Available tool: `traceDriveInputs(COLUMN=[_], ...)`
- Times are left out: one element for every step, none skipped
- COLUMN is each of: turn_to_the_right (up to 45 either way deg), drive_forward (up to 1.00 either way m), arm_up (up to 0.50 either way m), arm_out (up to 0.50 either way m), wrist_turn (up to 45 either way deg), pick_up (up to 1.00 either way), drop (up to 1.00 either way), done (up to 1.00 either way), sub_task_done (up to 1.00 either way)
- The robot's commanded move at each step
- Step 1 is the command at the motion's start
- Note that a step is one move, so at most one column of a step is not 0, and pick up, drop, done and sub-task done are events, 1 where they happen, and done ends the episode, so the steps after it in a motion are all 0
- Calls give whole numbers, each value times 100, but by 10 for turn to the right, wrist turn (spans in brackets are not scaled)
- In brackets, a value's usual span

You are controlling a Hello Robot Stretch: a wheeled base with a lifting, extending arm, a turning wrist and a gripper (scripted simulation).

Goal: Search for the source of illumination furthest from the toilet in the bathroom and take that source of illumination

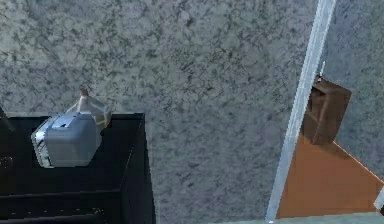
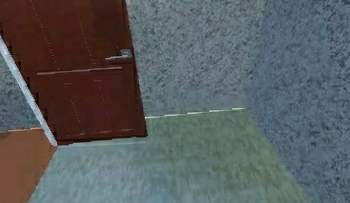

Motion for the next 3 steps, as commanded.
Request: traceDriveInputs(turn_to_the_right=[450,0,240], drive_forward=[0,100,0], arm_up=[0,0,0], arm_out=[0,0,0], wrist_turn=[0,0,0], pick_up=[0,0,0], drop=[0,0,0], done=[0,0,0], sub_task_done=[0,0,0])
